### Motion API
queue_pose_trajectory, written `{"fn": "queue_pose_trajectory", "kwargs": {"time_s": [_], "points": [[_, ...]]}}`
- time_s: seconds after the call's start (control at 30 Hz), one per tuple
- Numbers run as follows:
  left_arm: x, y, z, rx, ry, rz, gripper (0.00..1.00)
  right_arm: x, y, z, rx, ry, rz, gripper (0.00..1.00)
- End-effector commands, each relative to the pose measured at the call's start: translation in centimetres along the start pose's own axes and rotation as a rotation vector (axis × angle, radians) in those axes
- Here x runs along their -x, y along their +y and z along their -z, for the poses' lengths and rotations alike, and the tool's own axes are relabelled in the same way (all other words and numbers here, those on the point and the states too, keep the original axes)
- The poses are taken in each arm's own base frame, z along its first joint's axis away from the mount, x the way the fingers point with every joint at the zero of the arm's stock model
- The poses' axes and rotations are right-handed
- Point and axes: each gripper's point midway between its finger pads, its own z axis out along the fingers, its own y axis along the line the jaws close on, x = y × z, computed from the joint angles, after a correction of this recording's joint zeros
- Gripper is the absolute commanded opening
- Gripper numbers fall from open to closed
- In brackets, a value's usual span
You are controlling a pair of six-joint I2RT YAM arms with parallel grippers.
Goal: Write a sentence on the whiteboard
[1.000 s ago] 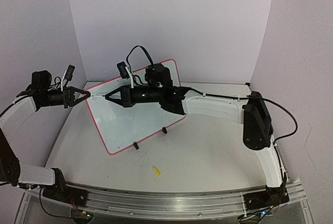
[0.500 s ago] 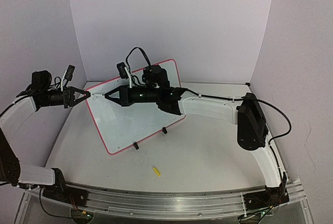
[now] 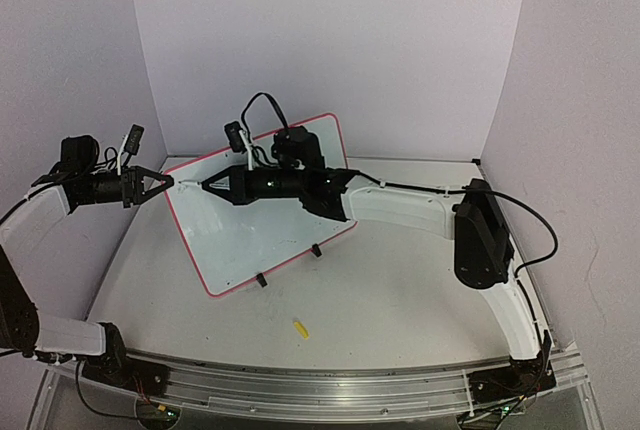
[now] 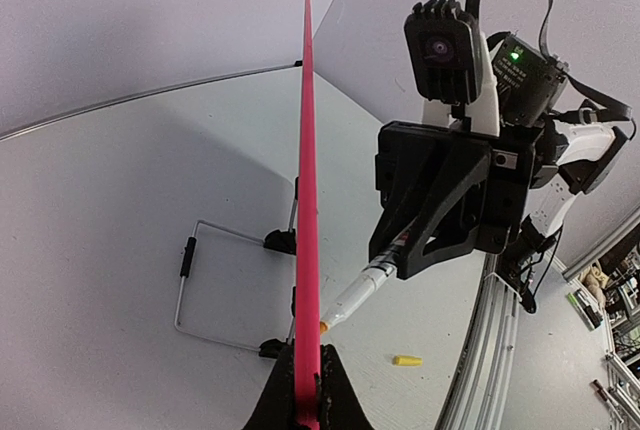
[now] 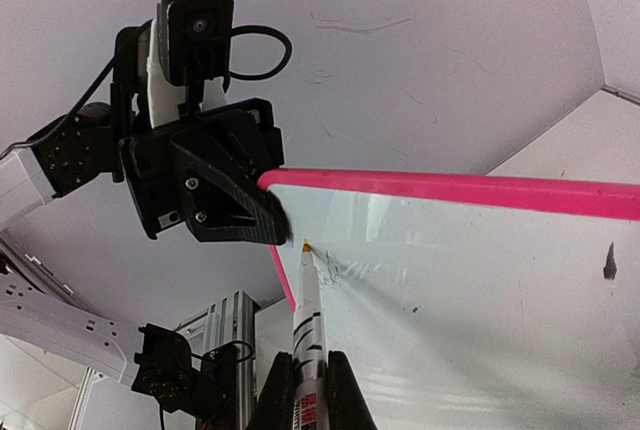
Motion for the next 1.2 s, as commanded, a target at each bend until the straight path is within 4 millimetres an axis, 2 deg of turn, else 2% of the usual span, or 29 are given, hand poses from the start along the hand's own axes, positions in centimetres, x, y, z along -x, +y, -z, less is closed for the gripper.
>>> {"fn": "queue_pose_trajectory", "kwargs": {"time_s": [0.0,0.17,0.23,0.33,0.53,0.67,0.83,1.17], "points": [[-0.9,-0.7,-0.5,-0.026,0.034,0.043,0.0,-1.8,-1.7,0.4,-0.05,0.026,-0.024,0.0],[-0.9,-0.7,-0.5,-0.025,0.033,0.041,0.0,-3.2,-1.9,1.0,-0.046,0.049,-0.044,0.0],[-0.9,-0.7,-0.4,-0.025,0.033,0.042,0.0,-3.1,-1.5,1.1,-0.036,0.045,-0.041,0.0],[-0.9,-0.7,-0.5,-0.024,0.034,0.042,0.0,-2.3,-0.5,1.5,-0.005,0.032,-0.026,0.0],[-0.9,-0.7,-0.4,-0.02,0.034,0.043,0.0,0.5,3.7,2.6,0.115,-0.018,0.024,0.0],[-0.9,-0.6,-0.4,-0.018,0.036,0.043,0.0,1.9,5.4,3.1,0.126,-0.05,0.051,0.0],[-0.9,-0.6,-0.4,-0.017,0.035,0.044,0.0,2.9,4.3,2.9,0.049,-0.098,0.048,0.0],[-0.8,-0.7,-0.4,-0.018,0.033,0.04,0.0,2.6,2.7,1.3,0.002,-0.098,0.042,0.0]]}}
